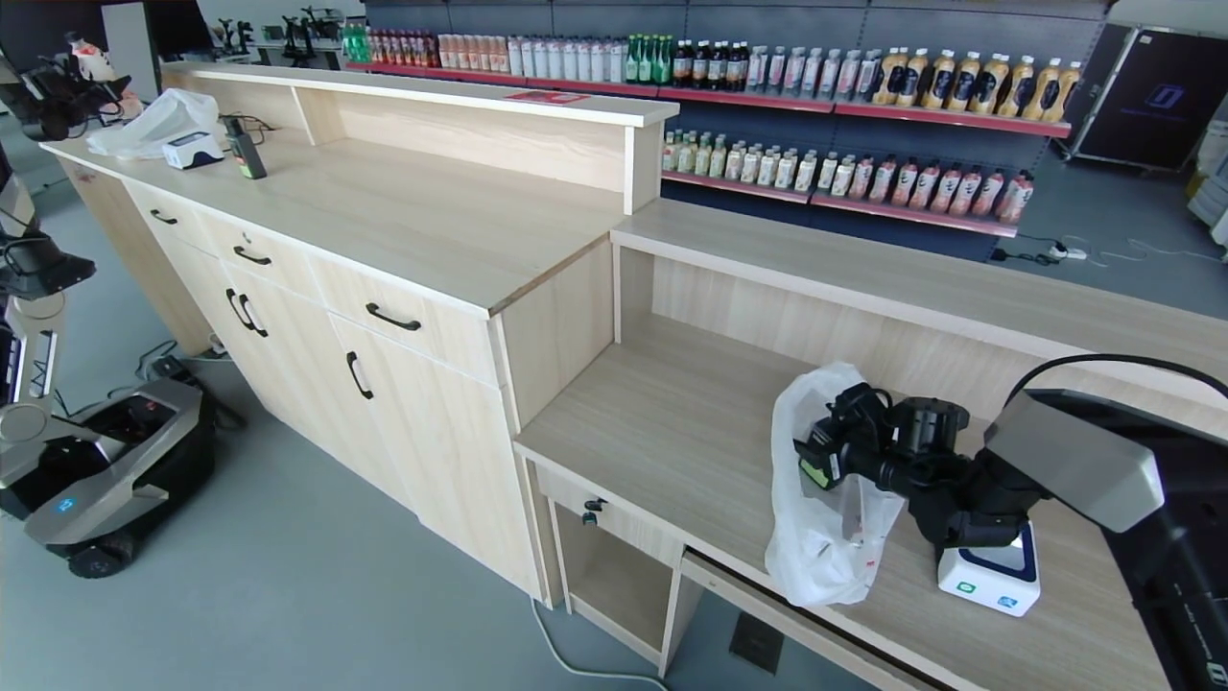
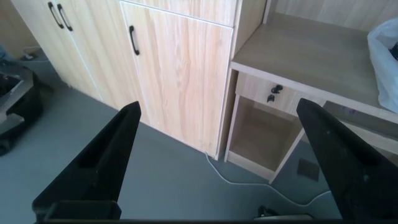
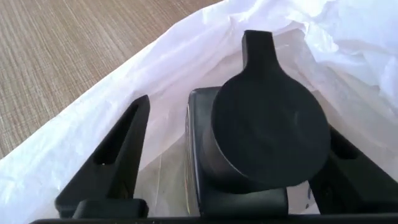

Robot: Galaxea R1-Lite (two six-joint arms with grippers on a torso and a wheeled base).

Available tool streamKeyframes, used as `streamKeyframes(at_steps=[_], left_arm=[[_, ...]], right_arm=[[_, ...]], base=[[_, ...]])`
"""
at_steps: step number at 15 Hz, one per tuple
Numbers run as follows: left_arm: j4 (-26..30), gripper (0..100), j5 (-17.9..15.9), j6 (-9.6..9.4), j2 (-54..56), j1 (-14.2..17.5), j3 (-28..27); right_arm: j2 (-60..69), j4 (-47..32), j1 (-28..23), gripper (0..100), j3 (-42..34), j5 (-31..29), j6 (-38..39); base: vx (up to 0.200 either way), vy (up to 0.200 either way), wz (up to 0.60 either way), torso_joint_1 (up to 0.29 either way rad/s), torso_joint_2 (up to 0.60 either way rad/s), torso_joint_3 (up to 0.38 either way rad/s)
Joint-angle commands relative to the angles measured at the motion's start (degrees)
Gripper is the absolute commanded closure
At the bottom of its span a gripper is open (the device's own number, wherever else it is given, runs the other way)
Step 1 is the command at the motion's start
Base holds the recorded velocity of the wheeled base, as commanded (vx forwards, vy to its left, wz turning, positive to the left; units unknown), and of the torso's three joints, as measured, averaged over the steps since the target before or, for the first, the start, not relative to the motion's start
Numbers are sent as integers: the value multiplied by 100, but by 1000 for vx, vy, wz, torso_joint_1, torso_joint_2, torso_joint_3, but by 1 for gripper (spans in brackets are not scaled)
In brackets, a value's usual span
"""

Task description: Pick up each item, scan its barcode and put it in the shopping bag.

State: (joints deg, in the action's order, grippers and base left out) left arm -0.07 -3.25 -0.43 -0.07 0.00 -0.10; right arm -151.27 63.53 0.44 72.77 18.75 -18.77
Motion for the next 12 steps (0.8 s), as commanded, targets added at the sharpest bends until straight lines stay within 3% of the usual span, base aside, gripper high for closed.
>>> streamKeyframes(at_steps=[1,6,10,12], left_arm=[[-1,0,0,-1,-1,0,1],[-1,0,0,-1,-1,0,1],[-1,0,0,-1,-1,0,1],[-1,0,0,-1,-1,0,1]], right_arm=[[160,11,-9,0,-34,15,14],[1267,2,-70,0,-650,15,111],[2585,-51,-255,0,-1810,15,111],[3877,-77,-483,0,-3031,-29,58]], base=[[0,0,0,0,0,0],[0,0,0,0,0,0],[0,0,0,0,0,0],[0,0,-300,-1,-1,1]])
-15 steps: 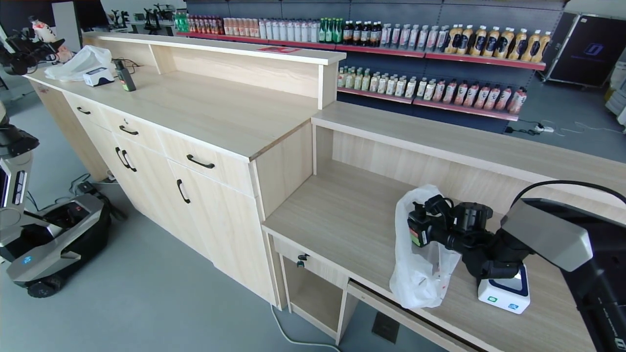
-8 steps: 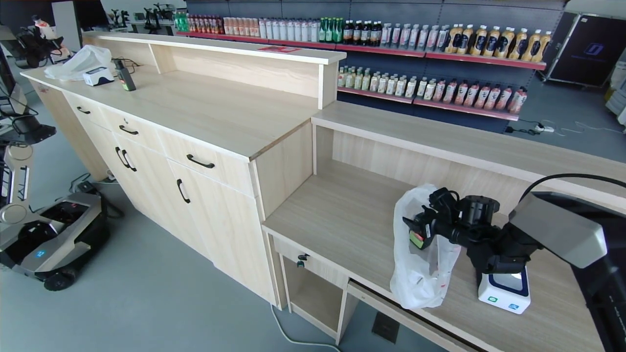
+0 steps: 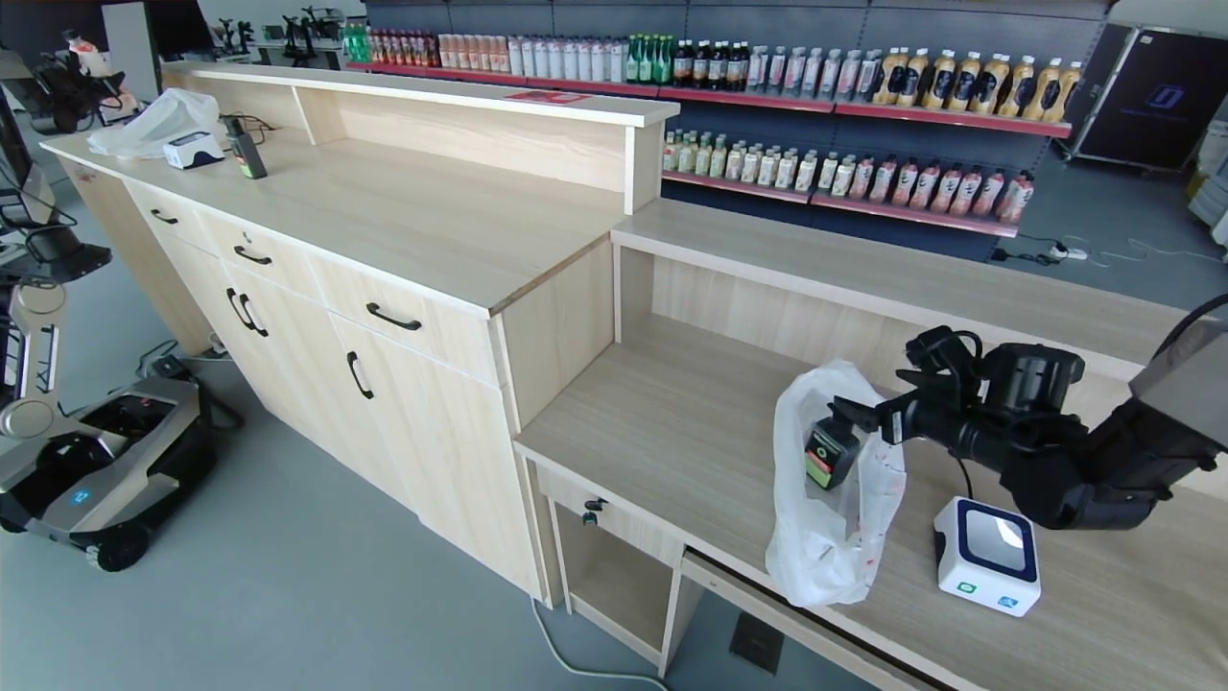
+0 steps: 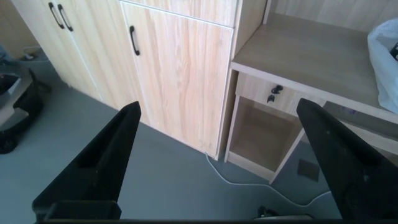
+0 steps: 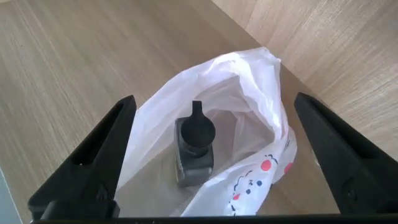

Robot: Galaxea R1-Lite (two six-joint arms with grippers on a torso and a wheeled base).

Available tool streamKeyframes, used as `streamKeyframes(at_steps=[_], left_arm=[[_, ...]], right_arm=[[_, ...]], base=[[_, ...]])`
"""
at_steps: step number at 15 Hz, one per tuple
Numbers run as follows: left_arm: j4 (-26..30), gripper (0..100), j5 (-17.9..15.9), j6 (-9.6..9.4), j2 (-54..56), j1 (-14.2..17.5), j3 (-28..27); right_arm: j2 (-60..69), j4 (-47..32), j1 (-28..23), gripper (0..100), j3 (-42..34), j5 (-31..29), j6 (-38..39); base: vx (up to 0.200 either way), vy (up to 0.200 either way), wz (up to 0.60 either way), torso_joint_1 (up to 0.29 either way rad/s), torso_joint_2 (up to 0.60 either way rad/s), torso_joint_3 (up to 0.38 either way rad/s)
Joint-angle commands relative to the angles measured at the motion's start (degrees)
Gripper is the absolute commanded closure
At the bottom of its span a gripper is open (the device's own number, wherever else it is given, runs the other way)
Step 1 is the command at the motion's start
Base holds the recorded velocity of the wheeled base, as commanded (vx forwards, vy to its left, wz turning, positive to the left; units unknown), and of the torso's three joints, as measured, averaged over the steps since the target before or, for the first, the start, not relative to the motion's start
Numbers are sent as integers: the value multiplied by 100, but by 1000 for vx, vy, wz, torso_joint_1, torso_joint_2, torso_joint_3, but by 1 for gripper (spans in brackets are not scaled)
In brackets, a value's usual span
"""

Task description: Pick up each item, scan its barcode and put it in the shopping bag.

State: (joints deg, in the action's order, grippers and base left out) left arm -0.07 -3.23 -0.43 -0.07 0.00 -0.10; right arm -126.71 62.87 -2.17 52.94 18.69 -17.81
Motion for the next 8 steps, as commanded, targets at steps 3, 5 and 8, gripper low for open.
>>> streamKeyframes(at_steps=[3,5,8], left_arm=[[-1,0,-2,-1,-1,0,1],[7,0,-2,-1,-1,0,1],[-1,0,-2,-1,-1,0,1]], right_arm=[[2941,-600,-846,0,-2201,-410,-214],[3144,-1470,-1532,0,-2236,-1139,-337],[2880,-1980,-2341,0,-2341,-1254,-355]], base=[[0,0,-600,2,4,6],[0,0,-600,7,0,2],[0,0,-600,2,4,2]])
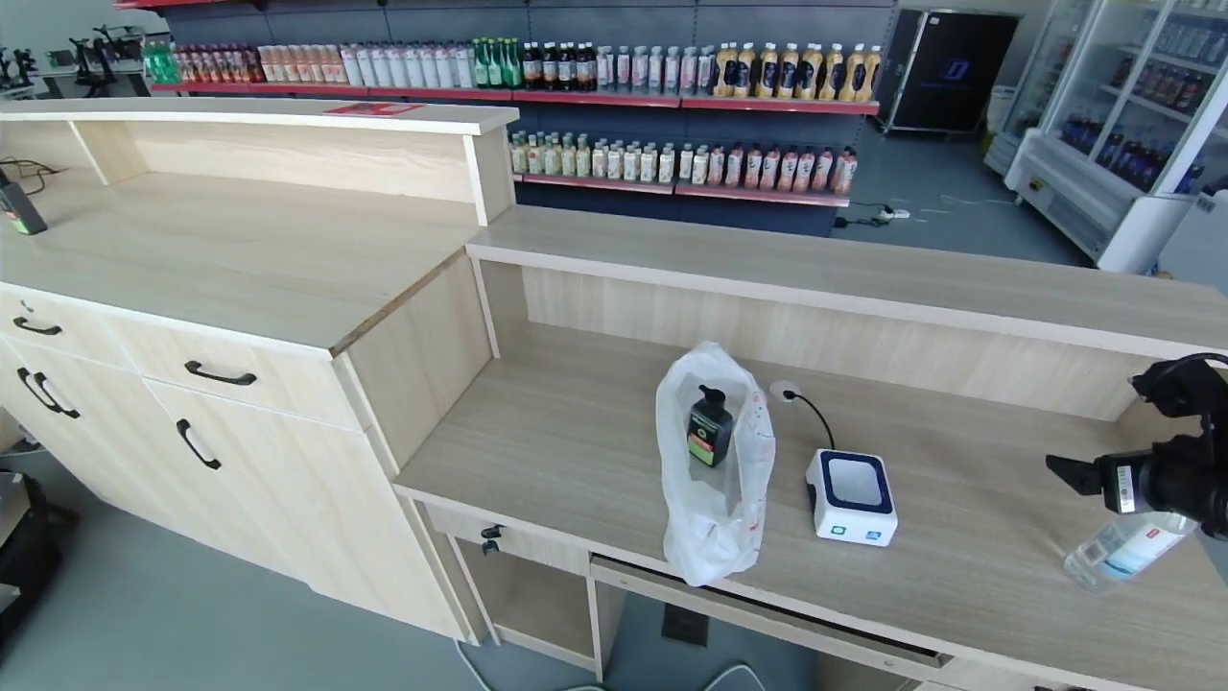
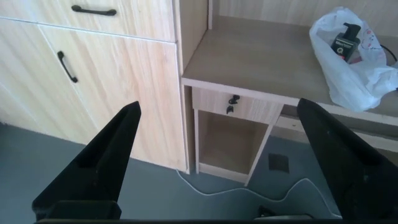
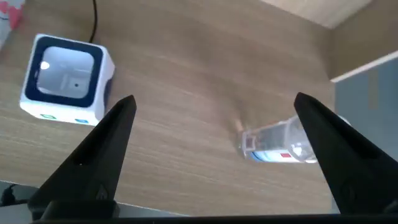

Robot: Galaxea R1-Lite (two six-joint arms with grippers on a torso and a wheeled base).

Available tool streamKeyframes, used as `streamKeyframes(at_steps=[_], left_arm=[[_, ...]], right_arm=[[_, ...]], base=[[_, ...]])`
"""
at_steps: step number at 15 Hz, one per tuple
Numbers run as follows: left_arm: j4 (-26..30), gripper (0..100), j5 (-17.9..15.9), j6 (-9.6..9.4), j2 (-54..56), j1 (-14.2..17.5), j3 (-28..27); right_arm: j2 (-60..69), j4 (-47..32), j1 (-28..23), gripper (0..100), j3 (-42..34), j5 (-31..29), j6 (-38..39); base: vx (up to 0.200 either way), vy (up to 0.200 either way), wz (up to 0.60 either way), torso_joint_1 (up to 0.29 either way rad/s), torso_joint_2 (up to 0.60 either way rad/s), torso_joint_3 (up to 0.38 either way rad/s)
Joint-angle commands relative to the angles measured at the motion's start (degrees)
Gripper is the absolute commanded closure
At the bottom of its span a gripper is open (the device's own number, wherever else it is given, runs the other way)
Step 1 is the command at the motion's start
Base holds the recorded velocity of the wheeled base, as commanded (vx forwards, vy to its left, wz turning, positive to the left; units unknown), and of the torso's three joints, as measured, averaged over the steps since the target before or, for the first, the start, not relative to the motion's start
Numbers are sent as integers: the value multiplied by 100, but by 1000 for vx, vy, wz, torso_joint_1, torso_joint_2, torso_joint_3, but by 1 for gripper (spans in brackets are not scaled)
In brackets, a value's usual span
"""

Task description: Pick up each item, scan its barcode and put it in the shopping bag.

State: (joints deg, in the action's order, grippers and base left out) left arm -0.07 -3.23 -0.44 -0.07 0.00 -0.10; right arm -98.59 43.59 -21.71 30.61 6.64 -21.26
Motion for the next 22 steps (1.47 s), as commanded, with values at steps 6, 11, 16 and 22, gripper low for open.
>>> streamKeyframes(at_steps=[6,11,16,22], left_arm=[[-1,0,-2,9,-1,0,1],[-1,0,-2,0,-1,0,1],[-1,0,-2,0,-1,0,1],[-1,0,-2,0,-1,0,1]], right_arm=[[-1708,1731,-1019,0,-90,1243,43],[-2657,2707,-1177,0,-46,1665,-309],[-2657,2777,-1265,0,-46,1665,-414],[-3307,3393,-1353,0,129,1656,-572]], base=[[0,0,-200,1,2,1],[0,0,0,0,0,0],[0,0,0,0,0,0],[0,0,0,0,0,0]])
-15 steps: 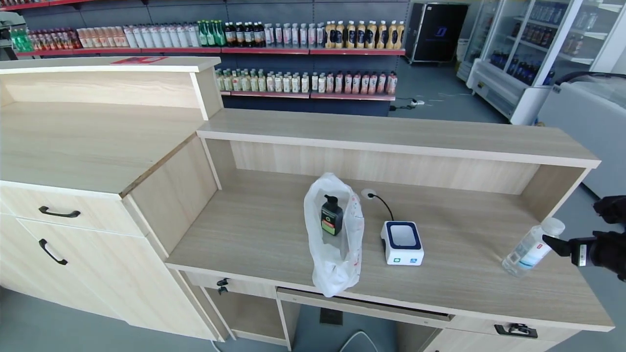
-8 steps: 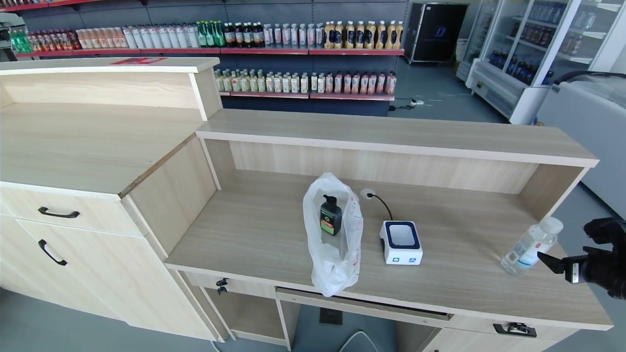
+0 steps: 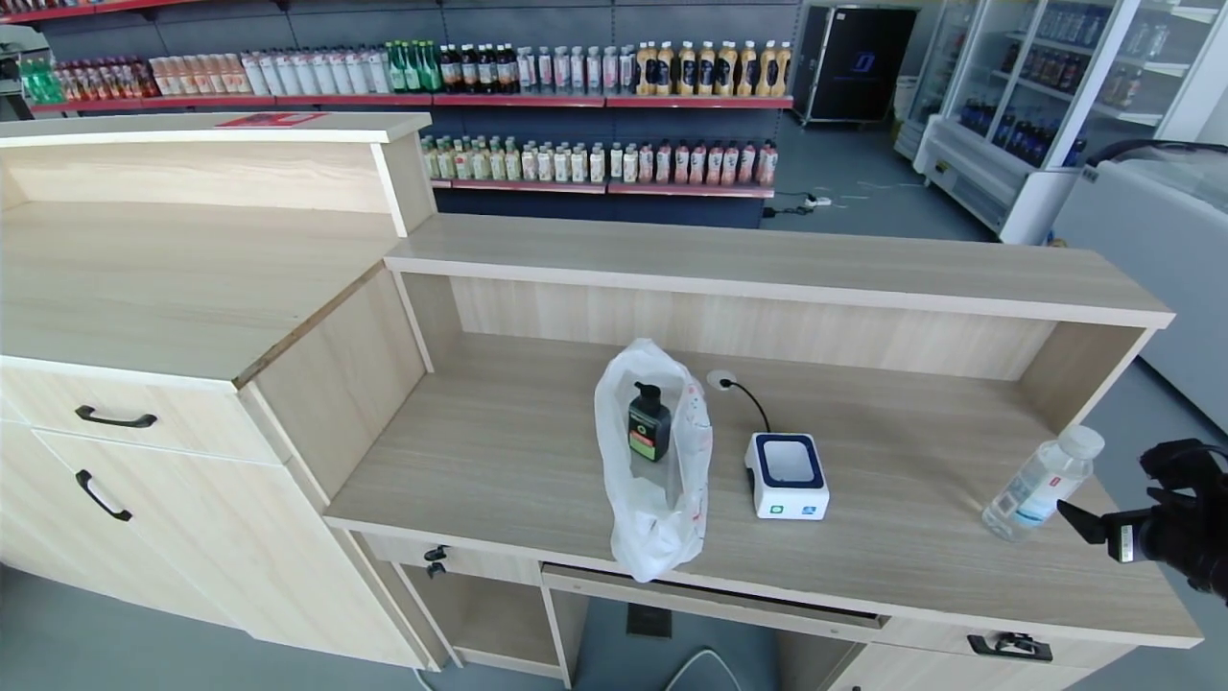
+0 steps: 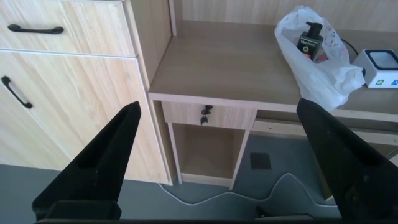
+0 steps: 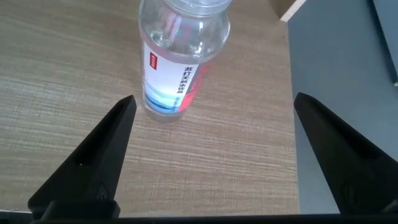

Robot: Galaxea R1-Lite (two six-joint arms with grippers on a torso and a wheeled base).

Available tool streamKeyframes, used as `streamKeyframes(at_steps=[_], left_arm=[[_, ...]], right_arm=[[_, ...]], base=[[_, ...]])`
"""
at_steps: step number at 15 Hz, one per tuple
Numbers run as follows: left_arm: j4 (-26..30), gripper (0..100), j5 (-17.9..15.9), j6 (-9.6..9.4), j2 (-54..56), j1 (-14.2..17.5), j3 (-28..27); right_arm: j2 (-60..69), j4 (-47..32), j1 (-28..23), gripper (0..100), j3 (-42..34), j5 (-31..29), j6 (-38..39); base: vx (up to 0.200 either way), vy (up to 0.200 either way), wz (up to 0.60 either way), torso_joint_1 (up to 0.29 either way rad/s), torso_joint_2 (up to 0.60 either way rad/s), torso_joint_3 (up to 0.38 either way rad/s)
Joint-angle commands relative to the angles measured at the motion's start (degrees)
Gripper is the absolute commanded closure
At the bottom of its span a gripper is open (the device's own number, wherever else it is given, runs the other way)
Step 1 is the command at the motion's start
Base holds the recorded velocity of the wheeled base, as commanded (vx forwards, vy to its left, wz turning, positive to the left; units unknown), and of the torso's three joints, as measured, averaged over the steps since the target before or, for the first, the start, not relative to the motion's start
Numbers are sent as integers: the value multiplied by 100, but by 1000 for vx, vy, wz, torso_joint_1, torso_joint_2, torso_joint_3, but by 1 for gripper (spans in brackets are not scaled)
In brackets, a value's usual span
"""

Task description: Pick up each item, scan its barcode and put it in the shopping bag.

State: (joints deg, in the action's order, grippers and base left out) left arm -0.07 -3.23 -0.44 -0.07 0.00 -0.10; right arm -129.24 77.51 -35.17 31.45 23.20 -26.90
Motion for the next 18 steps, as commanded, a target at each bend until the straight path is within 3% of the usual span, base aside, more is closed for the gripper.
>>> streamKeyframes(at_steps=[1,8,18], left_arm=[[-1,0,-2,0,-1,0,1],[-1,0,-2,0,-1,0,1],[-1,0,-2,0,-1,0,1]], right_arm=[[-479,203,10,0,98,0,-8],[-1200,625,274,0,520,36,98],[-1542,555,590,0,1258,150,212]], base=[[0,0,0,0,0,0],[0,0,0,0,0,0],[0,0,0,0,0,0]])
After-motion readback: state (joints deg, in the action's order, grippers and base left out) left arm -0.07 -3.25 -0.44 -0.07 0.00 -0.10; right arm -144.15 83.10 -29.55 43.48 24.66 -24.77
